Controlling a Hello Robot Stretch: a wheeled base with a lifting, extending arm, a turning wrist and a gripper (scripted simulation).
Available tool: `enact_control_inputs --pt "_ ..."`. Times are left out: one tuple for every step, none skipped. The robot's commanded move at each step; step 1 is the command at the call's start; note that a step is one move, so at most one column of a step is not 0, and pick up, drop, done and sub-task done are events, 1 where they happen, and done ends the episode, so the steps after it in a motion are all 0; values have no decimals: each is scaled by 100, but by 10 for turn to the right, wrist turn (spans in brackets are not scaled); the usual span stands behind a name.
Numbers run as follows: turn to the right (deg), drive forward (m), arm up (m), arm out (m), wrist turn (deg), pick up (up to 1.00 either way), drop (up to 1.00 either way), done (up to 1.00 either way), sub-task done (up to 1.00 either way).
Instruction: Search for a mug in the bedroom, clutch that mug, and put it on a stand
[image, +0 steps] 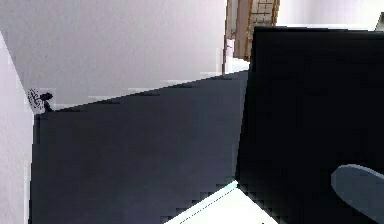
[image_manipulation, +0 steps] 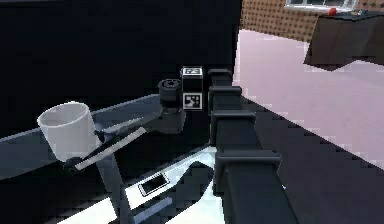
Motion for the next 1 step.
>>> enact_control_inputs --pt "0 0 0 0 360 0 0 0 0"
